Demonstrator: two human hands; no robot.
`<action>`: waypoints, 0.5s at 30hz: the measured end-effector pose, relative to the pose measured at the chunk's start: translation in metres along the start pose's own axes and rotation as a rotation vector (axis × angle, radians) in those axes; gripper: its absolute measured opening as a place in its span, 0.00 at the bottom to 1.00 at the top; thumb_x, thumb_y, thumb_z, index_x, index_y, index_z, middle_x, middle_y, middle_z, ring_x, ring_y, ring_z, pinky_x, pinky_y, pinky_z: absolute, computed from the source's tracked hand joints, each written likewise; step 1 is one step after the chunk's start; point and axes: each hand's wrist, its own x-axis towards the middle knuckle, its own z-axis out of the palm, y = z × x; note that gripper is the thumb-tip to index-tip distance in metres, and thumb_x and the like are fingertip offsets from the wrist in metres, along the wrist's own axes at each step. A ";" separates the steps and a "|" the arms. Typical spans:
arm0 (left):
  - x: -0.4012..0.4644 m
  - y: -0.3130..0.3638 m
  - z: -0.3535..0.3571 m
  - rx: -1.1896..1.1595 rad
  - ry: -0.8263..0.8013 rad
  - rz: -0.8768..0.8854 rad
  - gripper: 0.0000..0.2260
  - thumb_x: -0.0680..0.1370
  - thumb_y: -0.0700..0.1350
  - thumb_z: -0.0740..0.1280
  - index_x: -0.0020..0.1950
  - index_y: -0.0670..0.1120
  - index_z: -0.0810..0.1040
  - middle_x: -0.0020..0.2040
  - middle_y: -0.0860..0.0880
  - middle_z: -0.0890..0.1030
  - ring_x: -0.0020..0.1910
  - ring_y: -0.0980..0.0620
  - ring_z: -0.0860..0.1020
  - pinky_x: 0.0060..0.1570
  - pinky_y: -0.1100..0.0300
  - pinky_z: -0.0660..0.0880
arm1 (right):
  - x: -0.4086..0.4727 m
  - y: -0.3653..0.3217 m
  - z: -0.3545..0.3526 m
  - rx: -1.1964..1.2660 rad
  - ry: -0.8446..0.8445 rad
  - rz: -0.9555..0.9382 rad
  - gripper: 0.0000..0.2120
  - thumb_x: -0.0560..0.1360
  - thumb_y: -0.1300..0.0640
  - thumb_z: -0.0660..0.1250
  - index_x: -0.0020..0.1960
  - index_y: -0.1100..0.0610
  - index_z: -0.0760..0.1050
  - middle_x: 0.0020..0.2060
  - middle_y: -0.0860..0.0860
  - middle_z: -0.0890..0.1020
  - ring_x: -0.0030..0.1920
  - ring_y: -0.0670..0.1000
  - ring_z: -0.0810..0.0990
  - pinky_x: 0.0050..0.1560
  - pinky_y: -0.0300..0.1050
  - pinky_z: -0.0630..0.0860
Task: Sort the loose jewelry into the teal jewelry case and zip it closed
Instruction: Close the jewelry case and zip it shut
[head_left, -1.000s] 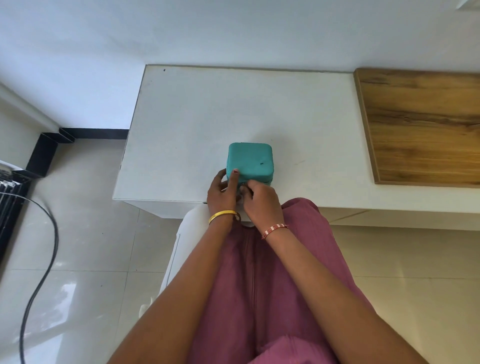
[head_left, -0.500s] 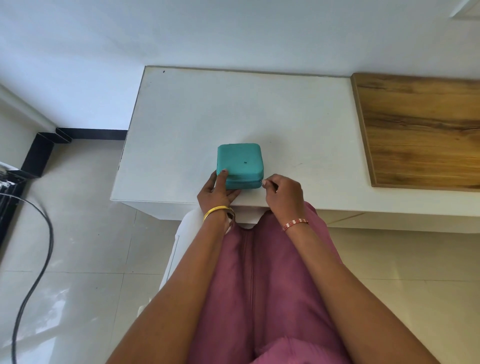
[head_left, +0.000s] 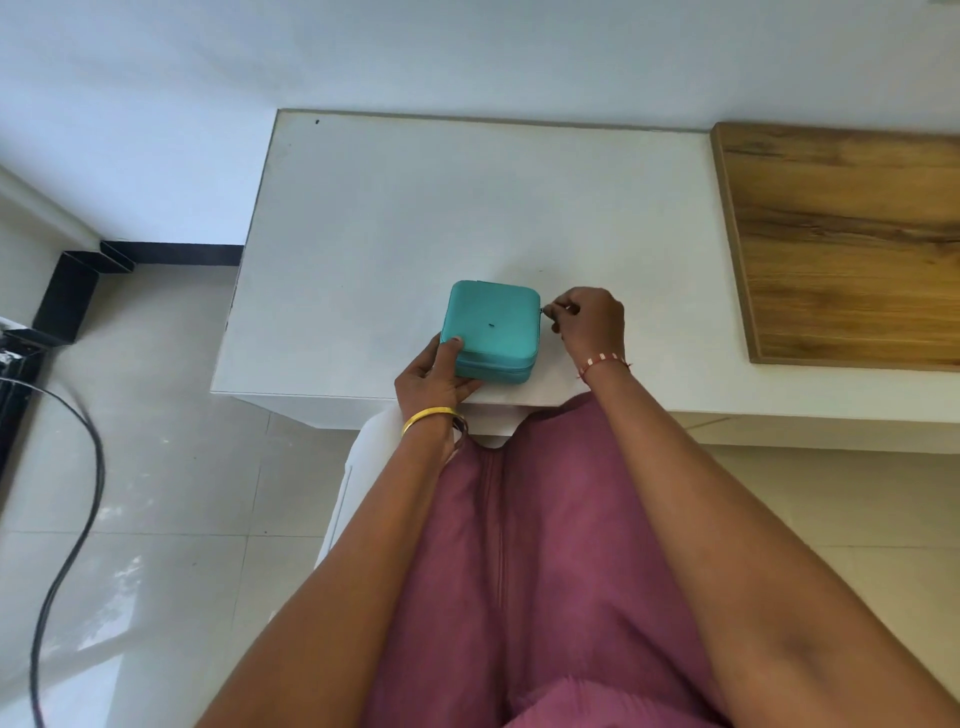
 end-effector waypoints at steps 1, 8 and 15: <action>0.000 0.000 0.000 0.002 -0.001 -0.006 0.17 0.73 0.40 0.68 0.61 0.38 0.75 0.61 0.36 0.76 0.48 0.41 0.78 0.41 0.54 0.80 | 0.003 -0.001 -0.001 0.011 -0.012 0.000 0.06 0.73 0.61 0.68 0.44 0.65 0.81 0.39 0.61 0.84 0.35 0.54 0.80 0.45 0.44 0.76; 0.002 0.003 -0.003 0.016 -0.027 -0.036 0.08 0.73 0.39 0.68 0.52 0.43 0.76 0.54 0.38 0.76 0.46 0.40 0.77 0.37 0.56 0.81 | 0.018 0.005 -0.005 0.134 -0.149 0.021 0.05 0.73 0.64 0.67 0.46 0.65 0.80 0.31 0.55 0.79 0.19 0.38 0.72 0.24 0.30 0.71; 0.003 0.005 -0.006 -0.013 -0.055 -0.056 0.07 0.74 0.38 0.67 0.52 0.42 0.77 0.54 0.39 0.76 0.46 0.40 0.78 0.38 0.55 0.81 | 0.025 -0.006 0.002 0.165 -0.128 -0.030 0.06 0.72 0.67 0.66 0.47 0.65 0.80 0.35 0.57 0.80 0.21 0.40 0.74 0.26 0.31 0.73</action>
